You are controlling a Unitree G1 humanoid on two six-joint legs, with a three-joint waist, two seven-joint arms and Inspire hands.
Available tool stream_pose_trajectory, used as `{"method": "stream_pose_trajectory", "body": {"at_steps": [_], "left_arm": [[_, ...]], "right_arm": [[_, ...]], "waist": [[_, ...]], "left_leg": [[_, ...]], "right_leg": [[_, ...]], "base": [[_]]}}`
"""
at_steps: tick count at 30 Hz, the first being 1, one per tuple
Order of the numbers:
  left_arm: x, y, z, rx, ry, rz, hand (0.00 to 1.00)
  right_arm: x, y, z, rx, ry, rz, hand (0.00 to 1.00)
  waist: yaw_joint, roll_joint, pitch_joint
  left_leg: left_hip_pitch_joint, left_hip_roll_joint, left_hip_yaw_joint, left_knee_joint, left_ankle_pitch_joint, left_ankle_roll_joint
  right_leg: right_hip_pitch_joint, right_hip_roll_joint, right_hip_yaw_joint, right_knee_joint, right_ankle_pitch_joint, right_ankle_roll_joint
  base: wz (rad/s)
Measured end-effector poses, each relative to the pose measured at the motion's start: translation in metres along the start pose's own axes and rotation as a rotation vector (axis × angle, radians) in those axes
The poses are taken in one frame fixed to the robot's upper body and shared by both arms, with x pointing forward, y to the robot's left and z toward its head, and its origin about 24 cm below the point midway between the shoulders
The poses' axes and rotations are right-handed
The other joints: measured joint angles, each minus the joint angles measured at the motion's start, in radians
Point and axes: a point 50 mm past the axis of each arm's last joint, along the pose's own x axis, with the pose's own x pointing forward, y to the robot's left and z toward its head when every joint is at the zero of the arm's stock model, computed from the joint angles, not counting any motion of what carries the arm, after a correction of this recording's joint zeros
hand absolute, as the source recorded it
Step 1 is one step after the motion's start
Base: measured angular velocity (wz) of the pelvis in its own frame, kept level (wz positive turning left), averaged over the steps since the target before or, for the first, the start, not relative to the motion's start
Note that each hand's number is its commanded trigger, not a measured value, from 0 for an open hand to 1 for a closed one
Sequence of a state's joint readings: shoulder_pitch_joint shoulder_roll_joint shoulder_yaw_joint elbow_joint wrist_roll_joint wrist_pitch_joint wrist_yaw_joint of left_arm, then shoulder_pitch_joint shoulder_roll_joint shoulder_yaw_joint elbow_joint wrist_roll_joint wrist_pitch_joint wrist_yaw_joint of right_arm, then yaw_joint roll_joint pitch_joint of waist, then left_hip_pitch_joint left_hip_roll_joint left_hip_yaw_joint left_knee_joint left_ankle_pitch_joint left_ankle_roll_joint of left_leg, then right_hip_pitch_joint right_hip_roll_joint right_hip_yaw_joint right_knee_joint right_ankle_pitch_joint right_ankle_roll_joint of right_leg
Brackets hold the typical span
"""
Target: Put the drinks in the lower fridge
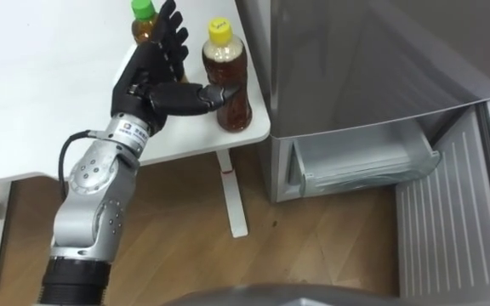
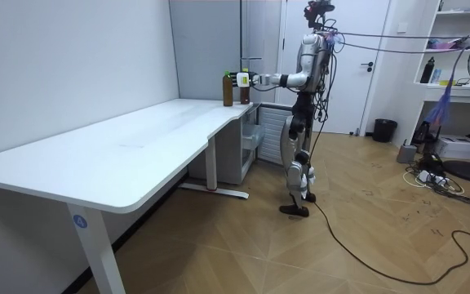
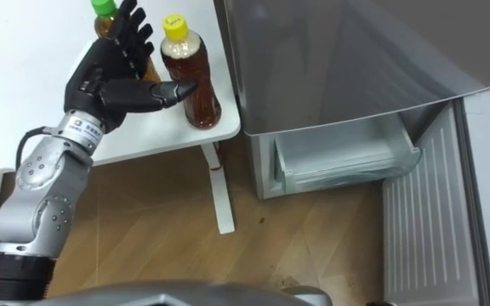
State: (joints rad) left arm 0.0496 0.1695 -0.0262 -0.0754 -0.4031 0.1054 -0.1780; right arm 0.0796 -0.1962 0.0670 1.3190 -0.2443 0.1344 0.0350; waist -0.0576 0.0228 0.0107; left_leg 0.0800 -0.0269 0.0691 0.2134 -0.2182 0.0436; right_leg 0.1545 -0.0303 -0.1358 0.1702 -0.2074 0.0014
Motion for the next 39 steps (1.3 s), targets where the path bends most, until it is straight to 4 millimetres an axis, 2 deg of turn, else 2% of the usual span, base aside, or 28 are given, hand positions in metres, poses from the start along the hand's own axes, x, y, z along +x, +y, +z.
{"method": "stream_pose_trajectory", "body": {"at_steps": [4, 9, 12, 19, 25, 29, 39], "left_arm": [[0.0, 0.0, 0.0, 0.0, 0.0, 0.0, 0.0], [0.002, 0.0, 0.0, 0.0, 0.001, 0.0, 0.0], [0.007, 0.004, -0.007, -0.005, 0.032, 0.016, 0.0], [0.01, 0.004, -0.003, 0.001, 0.022, 0.019, 0.0], [0.016, 0.004, -0.006, 0.0, 0.037, 0.018, 0.0], [0.018, 0.004, -0.008, 0.0, 0.048, 0.017, 0.0], [0.02, 0.008, -0.016, -0.005, 0.085, 0.036, 0.0]], "right_arm": [[0.0, 0.0, 0.001, -0.002, -0.002, 0.004, 0.0], [0.0, 0.0, 0.002, -0.002, -0.005, 0.01, 0.0], [0.0, 0.0, 0.003, -0.007, -0.008, 0.009, 0.0], [0.0, 0.0, 0.004, -0.039, -0.004, 0.005, 0.0], [0.0, -0.001, 0.004, -0.043, -0.001, 0.005, 0.0], [0.0, 0.0, 0.003, -0.044, 0.001, 0.004, 0.0], [0.0, -0.001, 0.004, -0.096, 0.001, -0.005, 0.0]], "waist": [[-0.004, -0.004, 0.0005], [-0.02, -0.014, 0.0016], [-0.027, -0.017, 0.0009], [-0.045, -0.009, -0.0027], [-0.051, 0.004, 0.0019], [-0.053, 0.011, -0.0018], [-0.056, 0.006, 0.0023]], "left_leg": [[-0.007, 0.0, 0.003, 0.0, 0.0, 0.0], [-0.018, 0.0, 0.01, 0.013, 0.001, 0.001], [-0.019, 0.0, 0.01, 0.018, 0.0, 0.001], [-0.019, 0.0, 0.01, 0.016, 0.0, 0.002], [-0.015, 0.001, 0.013, 0.009, 0.0, 0.003], [-0.014, 0.001, 0.013, 0.012, 0.001, 0.003], [-0.015, 0.001, 0.012, 0.014, 0.001, 0.003]], "right_leg": [[-0.004, 0.002, 0.018, 0.001, 0.0, 0.0], [-0.015, 0.0, 0.012, 0.002, 0.0, 0.0], [-0.015, -0.001, 0.01, 0.002, 0.0, 0.0], [-0.016, -0.001, 0.011, 0.007, 0.0, 0.0], [-0.016, -0.001, 0.012, 0.015, 0.0, 0.0], [-0.015, -0.001, 0.012, 0.015, 0.0, 0.0], [-0.017, -0.001, 0.015, 0.016, 0.0, 0.0]], "base": [[-0.05], [0.0], [0.0], [0.0], [0.0], [0.0], [0.0]]}}
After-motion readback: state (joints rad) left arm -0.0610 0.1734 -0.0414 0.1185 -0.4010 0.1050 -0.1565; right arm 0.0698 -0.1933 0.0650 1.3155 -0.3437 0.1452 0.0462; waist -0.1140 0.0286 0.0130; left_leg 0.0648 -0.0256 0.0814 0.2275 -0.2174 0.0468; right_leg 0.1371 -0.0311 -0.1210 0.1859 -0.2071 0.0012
